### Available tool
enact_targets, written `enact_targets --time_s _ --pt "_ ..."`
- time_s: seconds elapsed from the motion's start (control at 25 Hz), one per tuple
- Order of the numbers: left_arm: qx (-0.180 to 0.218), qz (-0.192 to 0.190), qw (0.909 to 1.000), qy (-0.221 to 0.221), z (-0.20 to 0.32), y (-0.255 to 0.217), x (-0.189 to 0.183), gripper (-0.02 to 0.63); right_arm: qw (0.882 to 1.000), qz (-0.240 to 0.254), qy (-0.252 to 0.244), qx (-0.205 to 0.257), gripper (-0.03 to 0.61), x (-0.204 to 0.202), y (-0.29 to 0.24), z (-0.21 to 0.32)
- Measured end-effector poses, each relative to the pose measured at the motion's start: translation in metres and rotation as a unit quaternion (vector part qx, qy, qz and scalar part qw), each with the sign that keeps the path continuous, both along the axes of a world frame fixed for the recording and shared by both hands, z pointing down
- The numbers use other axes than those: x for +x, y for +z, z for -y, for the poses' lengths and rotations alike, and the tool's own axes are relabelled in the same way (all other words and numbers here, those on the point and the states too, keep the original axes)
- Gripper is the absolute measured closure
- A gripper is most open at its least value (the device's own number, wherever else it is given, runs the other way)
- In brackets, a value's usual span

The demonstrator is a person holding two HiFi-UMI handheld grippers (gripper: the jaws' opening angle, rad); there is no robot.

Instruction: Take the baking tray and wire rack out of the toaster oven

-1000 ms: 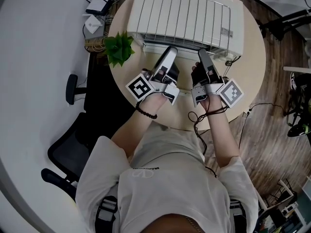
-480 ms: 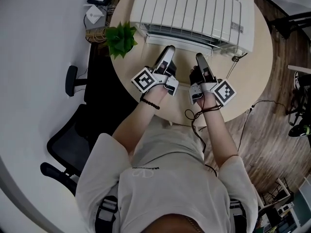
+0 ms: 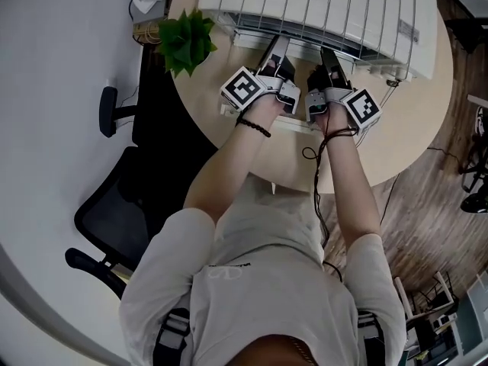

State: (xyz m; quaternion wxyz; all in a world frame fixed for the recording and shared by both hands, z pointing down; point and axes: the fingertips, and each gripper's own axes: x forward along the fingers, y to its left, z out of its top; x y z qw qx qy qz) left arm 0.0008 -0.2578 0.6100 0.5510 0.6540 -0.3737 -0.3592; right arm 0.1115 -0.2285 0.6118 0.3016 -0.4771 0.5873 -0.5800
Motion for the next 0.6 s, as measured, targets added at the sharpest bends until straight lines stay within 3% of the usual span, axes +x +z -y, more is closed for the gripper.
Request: enact_targets --time_s 0.6 --pt "-0.003 -0.007 0.9999 -0.009 0.038 0.01 0.009 0.433 0.999 0.01 0.044 -0.003 0.474 0.014 0.015 0.043"
